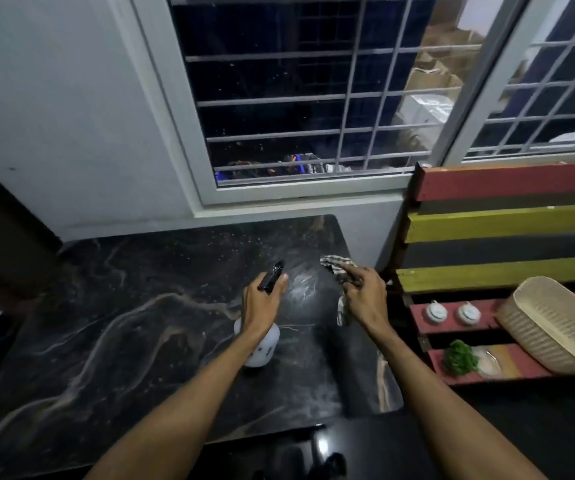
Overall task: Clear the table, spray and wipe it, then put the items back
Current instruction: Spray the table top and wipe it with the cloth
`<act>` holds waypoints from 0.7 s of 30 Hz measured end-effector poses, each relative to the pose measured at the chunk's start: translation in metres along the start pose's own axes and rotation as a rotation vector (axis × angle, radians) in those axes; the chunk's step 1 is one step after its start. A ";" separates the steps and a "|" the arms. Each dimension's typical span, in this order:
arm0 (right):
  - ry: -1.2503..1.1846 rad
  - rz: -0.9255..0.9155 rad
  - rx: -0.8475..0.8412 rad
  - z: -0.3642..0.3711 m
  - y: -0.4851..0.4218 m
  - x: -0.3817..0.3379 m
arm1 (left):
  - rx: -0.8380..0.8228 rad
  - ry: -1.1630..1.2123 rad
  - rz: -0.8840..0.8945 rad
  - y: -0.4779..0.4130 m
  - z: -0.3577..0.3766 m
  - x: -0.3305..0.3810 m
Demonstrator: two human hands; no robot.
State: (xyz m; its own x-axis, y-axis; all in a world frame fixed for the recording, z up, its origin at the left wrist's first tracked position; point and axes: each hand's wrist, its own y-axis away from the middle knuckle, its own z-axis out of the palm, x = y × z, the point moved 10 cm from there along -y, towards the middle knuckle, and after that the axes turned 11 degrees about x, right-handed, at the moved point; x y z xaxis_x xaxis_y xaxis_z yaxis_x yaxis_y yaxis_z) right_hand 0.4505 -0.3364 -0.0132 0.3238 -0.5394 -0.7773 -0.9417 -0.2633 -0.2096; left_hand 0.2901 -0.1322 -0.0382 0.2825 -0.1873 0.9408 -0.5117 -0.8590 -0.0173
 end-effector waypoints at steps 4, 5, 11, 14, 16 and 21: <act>0.004 0.017 -0.012 0.029 -0.011 -0.004 | 0.066 -0.052 -0.055 -0.025 -0.014 -0.021; 0.002 0.025 -0.001 0.034 -0.015 -0.003 | 0.077 -0.080 -0.063 -0.030 -0.014 -0.024; 0.062 0.120 0.041 0.059 -0.055 0.022 | 0.088 -0.198 -0.068 -0.062 0.011 -0.031; 0.080 0.146 0.052 0.071 -0.078 0.044 | 0.084 -0.209 -0.091 -0.079 0.025 -0.040; 0.098 0.144 0.043 0.084 -0.096 0.057 | 0.096 -0.226 -0.113 -0.089 0.031 -0.048; 0.133 0.106 0.020 0.121 -0.128 0.064 | 0.142 -0.212 -0.085 -0.104 0.035 -0.055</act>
State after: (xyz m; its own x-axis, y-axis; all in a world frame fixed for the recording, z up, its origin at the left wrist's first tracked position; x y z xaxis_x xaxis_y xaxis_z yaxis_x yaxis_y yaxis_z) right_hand 0.5804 -0.2401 -0.1080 0.2302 -0.6652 -0.7103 -0.9725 -0.1838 -0.1430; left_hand 0.3566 -0.0492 -0.0996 0.4911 -0.1946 0.8491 -0.3638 -0.9315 -0.0030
